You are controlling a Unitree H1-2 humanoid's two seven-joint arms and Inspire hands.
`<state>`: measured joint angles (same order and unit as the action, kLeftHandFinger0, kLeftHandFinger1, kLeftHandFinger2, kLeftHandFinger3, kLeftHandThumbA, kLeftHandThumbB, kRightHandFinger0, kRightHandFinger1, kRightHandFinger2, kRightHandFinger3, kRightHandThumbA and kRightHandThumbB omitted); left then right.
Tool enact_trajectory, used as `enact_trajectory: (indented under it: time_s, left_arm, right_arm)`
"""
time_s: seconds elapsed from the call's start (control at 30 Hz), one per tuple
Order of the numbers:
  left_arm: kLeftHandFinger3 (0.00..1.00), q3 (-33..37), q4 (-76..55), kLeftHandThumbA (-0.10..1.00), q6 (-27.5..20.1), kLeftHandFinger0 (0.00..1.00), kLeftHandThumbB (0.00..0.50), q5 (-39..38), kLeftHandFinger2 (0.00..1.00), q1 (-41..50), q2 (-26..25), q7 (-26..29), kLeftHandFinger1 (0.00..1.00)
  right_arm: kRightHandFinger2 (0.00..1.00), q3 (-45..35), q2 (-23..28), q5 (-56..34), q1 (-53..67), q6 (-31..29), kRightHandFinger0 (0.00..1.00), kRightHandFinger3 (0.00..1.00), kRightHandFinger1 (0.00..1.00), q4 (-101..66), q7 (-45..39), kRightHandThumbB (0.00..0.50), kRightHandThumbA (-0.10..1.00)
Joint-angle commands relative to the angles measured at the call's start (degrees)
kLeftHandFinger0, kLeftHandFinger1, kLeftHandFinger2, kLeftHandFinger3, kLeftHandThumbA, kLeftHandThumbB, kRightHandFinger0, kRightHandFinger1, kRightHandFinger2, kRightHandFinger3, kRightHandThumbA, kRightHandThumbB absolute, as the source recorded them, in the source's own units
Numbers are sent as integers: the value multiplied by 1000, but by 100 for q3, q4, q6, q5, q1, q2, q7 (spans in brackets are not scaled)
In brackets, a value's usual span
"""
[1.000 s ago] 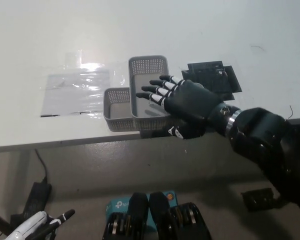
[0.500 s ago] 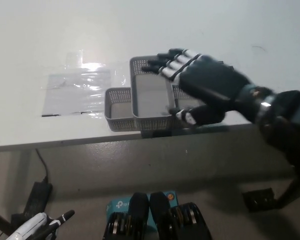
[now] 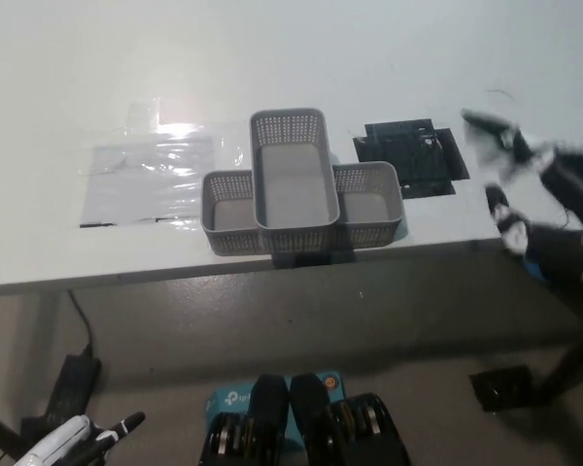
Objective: The robot uses its right hand to pick up the grey box kept on the middle on the desk and place it on top of another box next to it in a right angle
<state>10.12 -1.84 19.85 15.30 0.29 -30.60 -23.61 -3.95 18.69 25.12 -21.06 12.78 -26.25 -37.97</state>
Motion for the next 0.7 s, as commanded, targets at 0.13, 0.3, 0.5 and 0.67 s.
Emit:
enact_trajectory:
  time_s: [0.13,0.3,0.5,0.67]
  left_arm:
    - [119,-72,-100,926,-42,16,253,17,26,46,-57,95,13]
    - [119,-50,-75,944,-47,5,273,45,26,34,-78,81,11]
    - [99,-64,-38,922,-162,0,252,18,1,-19,-56,106,0]
    - [125,-40,-135,940,-24,0,238,40,27,-29,-74,49,12]
  right_arm:
    - [542,-768,-1217,-414,939,-1381,316,807,377,1963,2501,135,37]
    - [544,-944,-1538,-409,940,-1544,326,805,403,3002,3017,137,-69]
    - [553,-1211,-1962,-733,935,-1111,276,838,412,3486,3059,100,-14]
    - [447,-1138,-1833,-765,928,-1097,191,811,315,3988,2925,118,-42]
